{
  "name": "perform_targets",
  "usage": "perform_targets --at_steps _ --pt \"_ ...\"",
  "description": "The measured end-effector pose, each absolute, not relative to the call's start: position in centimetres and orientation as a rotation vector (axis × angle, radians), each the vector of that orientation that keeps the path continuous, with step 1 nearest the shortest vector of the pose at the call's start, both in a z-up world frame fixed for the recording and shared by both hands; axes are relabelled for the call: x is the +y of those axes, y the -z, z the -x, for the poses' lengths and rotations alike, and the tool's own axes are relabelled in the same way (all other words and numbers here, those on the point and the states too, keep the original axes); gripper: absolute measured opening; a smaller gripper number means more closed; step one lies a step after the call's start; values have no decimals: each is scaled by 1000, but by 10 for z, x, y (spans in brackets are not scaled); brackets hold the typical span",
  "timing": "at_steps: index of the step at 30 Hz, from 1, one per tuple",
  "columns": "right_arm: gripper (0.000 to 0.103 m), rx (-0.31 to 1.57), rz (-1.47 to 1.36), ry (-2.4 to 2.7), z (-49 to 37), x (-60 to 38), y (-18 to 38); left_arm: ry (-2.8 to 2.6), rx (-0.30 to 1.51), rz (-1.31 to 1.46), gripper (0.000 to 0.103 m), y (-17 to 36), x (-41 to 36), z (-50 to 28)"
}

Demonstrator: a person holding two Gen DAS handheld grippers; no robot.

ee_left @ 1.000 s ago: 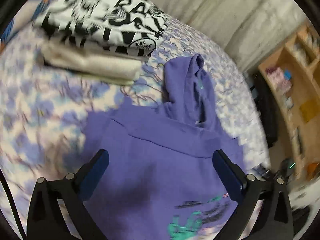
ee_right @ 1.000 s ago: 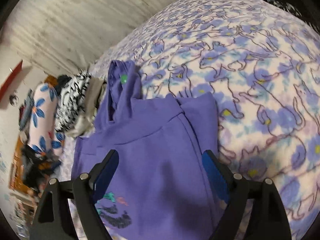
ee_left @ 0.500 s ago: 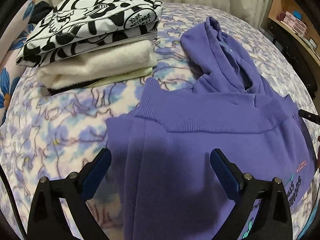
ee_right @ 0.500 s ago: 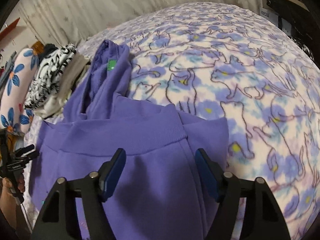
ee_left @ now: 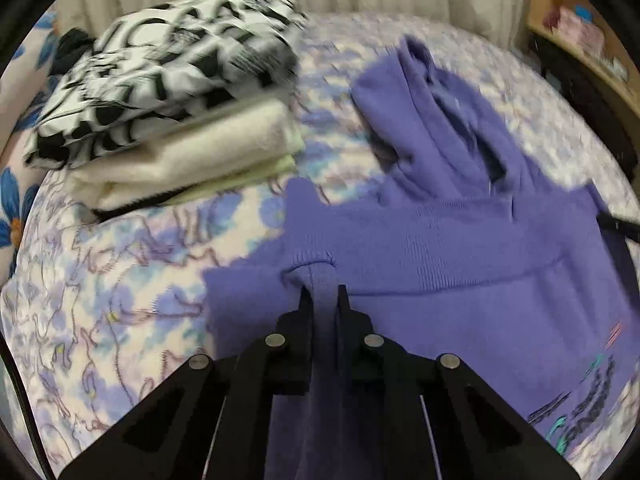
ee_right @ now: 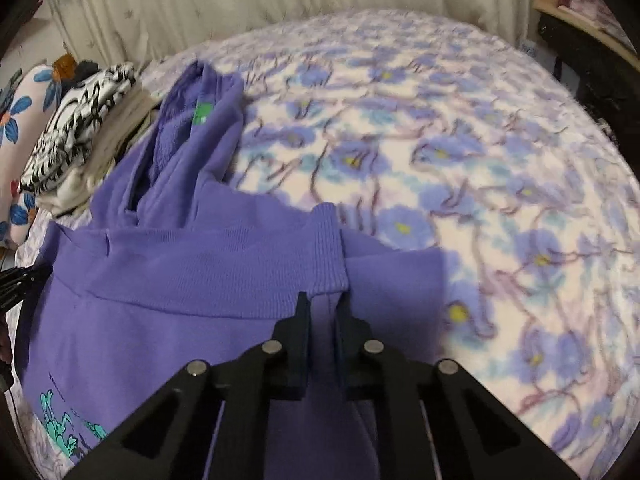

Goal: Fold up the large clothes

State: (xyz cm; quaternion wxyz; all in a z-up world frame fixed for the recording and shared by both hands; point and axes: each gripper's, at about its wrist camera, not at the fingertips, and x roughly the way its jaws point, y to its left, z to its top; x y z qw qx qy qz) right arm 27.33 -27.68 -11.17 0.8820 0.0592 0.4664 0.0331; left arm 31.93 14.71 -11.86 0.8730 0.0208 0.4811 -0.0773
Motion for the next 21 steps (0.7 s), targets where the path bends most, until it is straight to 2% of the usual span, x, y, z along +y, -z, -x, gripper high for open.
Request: perform_targets --at_steps 7,15,19,21 --pt "8 881 -233 -54 -270 -297 80 136 946 46 6 98 164 -327" --pt "9 1033 -277 36 -306 -303 142 40 1053 79 7 152 163 -354" --pt "11 1036 -294 40 -305 -304 141 13 1039 64 11 160 159 -351" --pt "15 1040 -277 35 -303 -302 132 10 1027 39 19 153 155 -346"
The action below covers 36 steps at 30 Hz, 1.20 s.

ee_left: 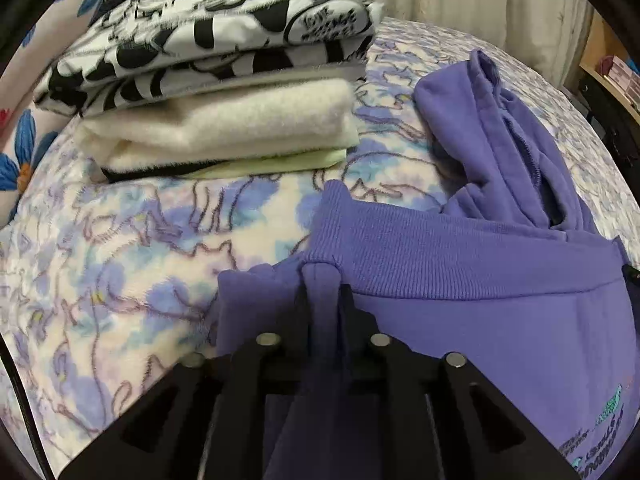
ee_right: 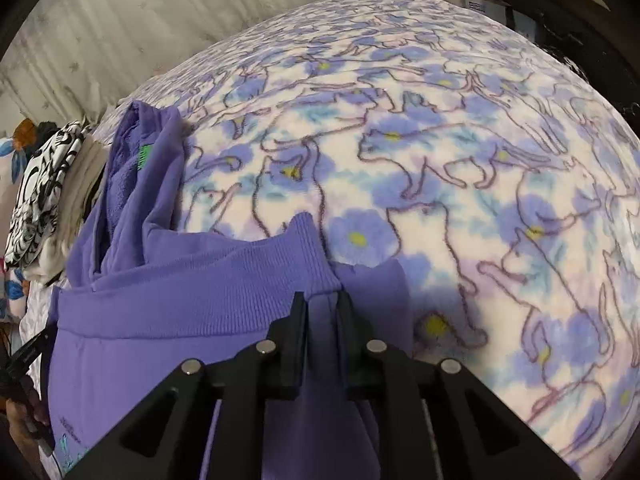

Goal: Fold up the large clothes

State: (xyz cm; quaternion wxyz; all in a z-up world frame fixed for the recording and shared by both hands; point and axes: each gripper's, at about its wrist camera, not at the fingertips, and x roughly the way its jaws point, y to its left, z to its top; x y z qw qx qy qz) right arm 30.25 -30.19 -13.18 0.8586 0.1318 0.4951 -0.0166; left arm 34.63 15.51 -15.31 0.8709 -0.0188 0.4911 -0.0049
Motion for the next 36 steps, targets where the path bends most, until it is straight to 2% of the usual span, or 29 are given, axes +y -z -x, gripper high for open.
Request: perform_targets --at_steps 1,2,6,10,16,19,21,22,23,24,28,29,32,36 --pt "18 1034 -263 47 -299 -300 125 1 1020 14 26 149 153 -343" --pt "20 1019 -244 66 -294 -297 117 -18 1008 -16 27 142 151 -337" --pt "24 935 -233 11 -276 -275 84 -15 907 3 29 110 146 -314" --pt "27 932 -242 -140 -270 -225 73 77 873 82 29 94 132 -298" --pt "27 1046 -195 -371 -272 -129 103 211 918 22 29 107 65 -292" --pt "27 1049 -141 -317 -281 -122 120 160 953 -29 29 125 54 -301" --pt "24 1033 -158 -266 -290 -141 127 136 971 -30 40 137 65 -315" --pt "22 1020 -173 -250 -296 -155 127 139 971 -11 54 141 74 -321" --pt "9 1013 -181 -233 -298 -167 129 113 966 2 65 142 85 -328" --pt "0 1015 -178 -201 -302 -181 130 75 961 4 65 144 95 -332" --pt "0 987 -122 -5 -304 -234 132 30 981 46 64 152 133 -347" --pt "0 989 -135 28 -302 -250 133 47 984 65 60 153 140 -347" --pt "0 991 -198 76 -295 -285 135 42 977 28 57 151 141 -344" --pt "1 1005 -202 85 -284 -285 124 10 978 -17 57 140 136 -331"
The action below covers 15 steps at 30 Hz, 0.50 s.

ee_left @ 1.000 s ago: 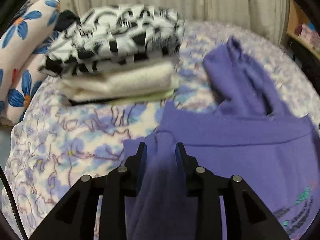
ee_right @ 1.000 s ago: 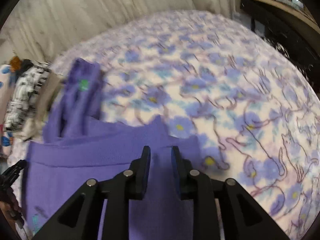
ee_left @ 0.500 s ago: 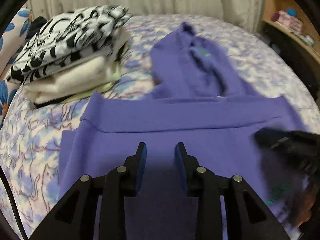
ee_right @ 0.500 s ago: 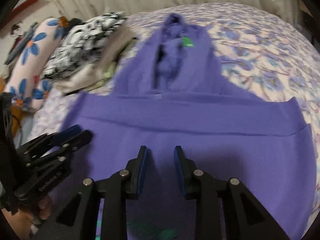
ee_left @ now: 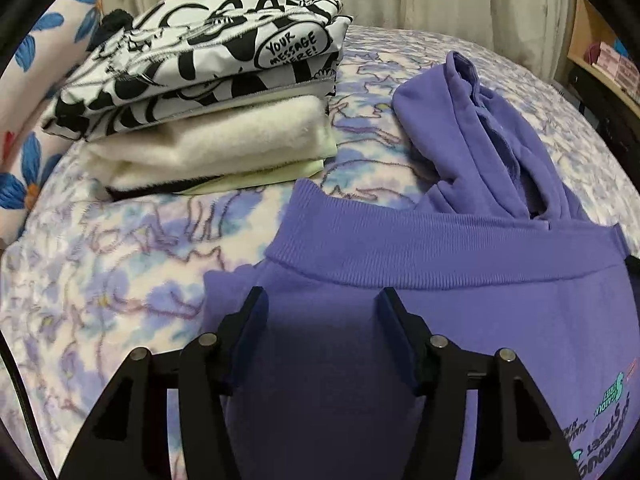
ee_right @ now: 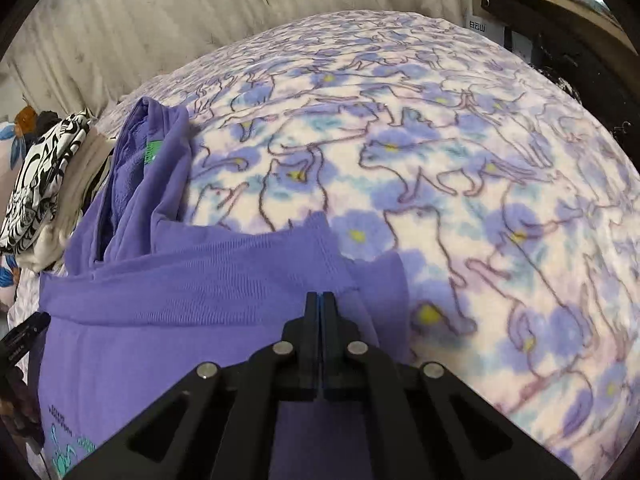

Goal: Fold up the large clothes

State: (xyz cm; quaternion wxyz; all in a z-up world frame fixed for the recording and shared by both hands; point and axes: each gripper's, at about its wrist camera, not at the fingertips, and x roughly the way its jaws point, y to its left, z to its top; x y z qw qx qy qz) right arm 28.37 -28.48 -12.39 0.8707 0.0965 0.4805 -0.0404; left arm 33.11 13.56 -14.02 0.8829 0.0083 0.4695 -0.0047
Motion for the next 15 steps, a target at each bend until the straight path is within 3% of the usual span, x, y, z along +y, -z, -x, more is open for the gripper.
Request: perform_targets --at_steps 4,10,15 --pt "6 1004 -234 -4 -255 -265 109 17 953 -60 58 120 128 -294" --pt "26 995 -219 -174 -194 -210 95 89 964 -12 59 108 122 -231" --pt "28 1021 -170 -245 -151 -178 105 101 1015 -6 59 119 119 -186"
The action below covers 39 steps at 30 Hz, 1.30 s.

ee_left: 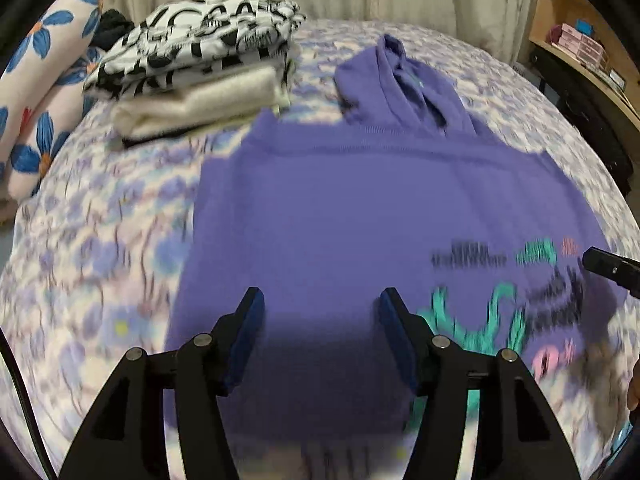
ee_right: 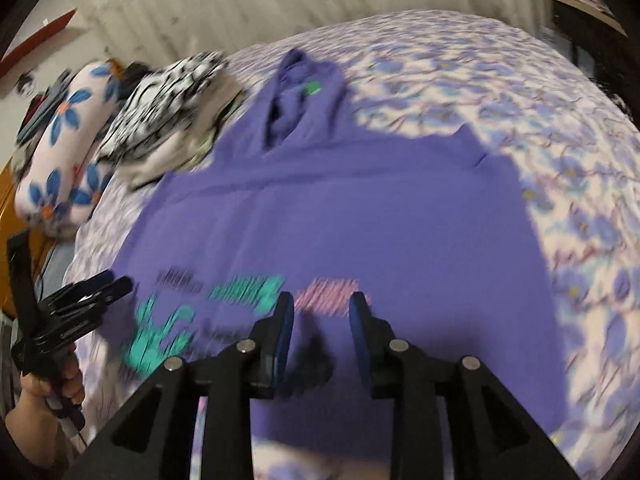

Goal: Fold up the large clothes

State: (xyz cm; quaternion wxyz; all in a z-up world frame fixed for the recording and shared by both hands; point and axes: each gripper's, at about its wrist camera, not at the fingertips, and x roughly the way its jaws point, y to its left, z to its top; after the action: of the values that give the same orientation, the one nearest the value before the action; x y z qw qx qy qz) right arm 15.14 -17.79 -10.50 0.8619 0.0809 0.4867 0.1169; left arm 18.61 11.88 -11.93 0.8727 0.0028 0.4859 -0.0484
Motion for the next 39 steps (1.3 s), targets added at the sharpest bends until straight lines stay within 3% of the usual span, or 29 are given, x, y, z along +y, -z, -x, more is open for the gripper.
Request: perform_targets --at_steps 9,22,28,31,39 --pt "28 1028 -31 -17 -106 -229 127 -25 1005 -4 59 136 149 -148" --pt "28 1029 -96 57 -75 -264 111 -51 1019 -12 61 118 156 -129" --pt "28 1047 -138 -11 -71 -253 98 0 1020 51 76 94 156 -119" --pt "29 1044 -148 -44 -75 -245 86 28 999 62 78 75 152 -120" --pt "29 1007 -140 -128 -113 -228 37 114 973 18 100 29 130 -159"
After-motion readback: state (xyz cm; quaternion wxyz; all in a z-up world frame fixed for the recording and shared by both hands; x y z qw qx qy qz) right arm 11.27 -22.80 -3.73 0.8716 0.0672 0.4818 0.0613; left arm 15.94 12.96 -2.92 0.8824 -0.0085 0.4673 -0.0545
